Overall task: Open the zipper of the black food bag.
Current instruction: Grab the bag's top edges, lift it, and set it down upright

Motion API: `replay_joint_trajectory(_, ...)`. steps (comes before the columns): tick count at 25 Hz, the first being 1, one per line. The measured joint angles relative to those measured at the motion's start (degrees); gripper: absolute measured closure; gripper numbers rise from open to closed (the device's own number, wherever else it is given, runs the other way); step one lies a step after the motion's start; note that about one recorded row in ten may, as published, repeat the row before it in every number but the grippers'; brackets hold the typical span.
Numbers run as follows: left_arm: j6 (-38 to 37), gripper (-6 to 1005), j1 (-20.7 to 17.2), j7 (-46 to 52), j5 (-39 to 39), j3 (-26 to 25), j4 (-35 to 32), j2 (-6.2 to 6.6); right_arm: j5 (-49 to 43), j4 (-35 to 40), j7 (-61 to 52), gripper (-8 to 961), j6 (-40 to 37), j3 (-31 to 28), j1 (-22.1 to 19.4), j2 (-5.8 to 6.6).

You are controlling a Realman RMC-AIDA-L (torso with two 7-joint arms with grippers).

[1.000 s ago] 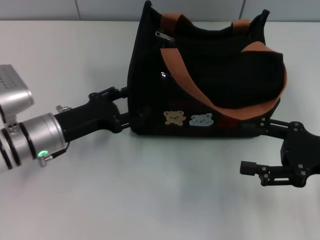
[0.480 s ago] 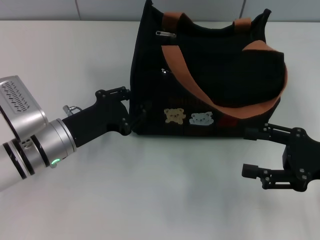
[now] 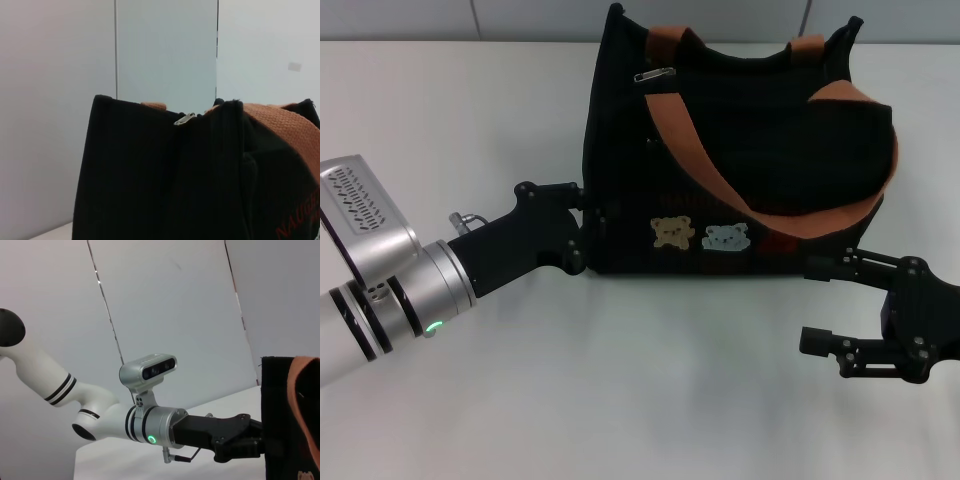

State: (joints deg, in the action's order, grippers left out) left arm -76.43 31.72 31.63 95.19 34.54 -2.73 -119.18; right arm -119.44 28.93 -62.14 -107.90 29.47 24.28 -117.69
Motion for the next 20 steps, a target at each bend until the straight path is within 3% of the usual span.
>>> replay_joint_trajectory(9,-0.08,914,-0.14,0.01,-0.09,0.0,0.41,0.01,0.0,-0.02,-0.02,113,0.0,-0.02,0.02,0.01)
replay_joint_trajectory(20,-0.13,915,0.09,0.01,-0.09,0.0,0.58,0.01,0.05,-0.02,-0.02,113,0.04,-0.11,0.26,0.01)
